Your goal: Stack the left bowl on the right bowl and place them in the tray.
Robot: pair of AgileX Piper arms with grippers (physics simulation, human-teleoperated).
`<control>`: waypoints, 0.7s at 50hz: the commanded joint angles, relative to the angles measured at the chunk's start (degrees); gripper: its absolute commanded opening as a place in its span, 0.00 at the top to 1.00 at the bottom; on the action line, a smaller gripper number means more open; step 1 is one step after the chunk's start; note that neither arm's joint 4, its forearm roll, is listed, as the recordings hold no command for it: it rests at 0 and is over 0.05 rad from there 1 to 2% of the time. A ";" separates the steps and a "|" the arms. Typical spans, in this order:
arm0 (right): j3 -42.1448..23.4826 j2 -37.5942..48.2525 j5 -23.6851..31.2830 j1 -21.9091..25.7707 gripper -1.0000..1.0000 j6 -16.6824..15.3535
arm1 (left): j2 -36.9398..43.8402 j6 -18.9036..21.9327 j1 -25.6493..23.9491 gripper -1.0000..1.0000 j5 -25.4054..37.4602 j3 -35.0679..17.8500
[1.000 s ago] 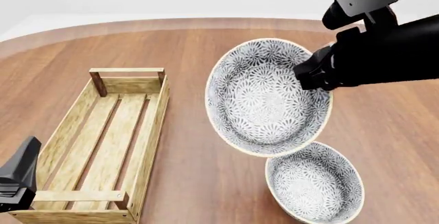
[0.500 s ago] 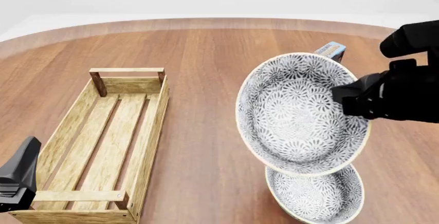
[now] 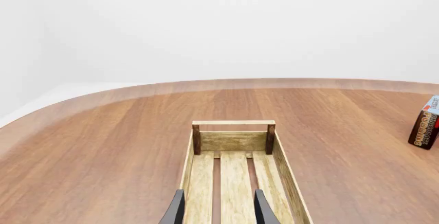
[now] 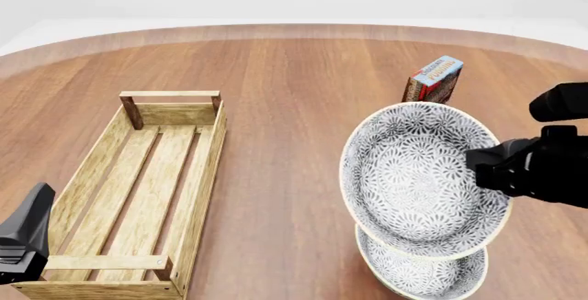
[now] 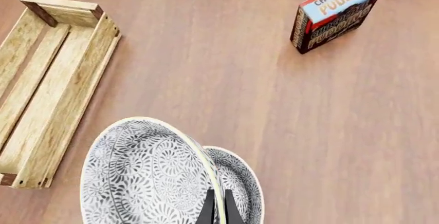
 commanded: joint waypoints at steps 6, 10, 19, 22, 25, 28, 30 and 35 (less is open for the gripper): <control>4.44 -1.45 -2.30 -2.28 1.00 1.42 | 0.00 0.00 0.00 0.00 0.00 0.00; 5.46 -1.84 -2.92 -2.92 1.00 1.65 | 0.00 0.00 0.00 0.00 0.00 0.00; 8.84 -2.59 -5.32 -3.97 1.00 2.35 | 0.00 0.00 0.00 0.00 0.00 0.00; 9.58 -3.00 -5.62 -4.08 1.00 2.51 | 0.00 0.00 0.00 0.00 0.00 0.00; 10.35 -2.50 -6.40 -4.48 1.00 2.40 | 0.00 0.00 0.00 0.00 0.00 0.00; 11.57 -2.04 -7.75 -4.78 1.00 2.49 | 0.00 0.00 0.00 0.00 0.00 0.00; 12.54 -1.74 -8.78 -4.70 1.00 2.75 | 0.00 0.00 0.00 0.00 0.00 0.00; 14.19 -1.11 -10.57 -4.38 1.00 3.09 | 0.00 0.00 0.00 0.00 0.00 0.00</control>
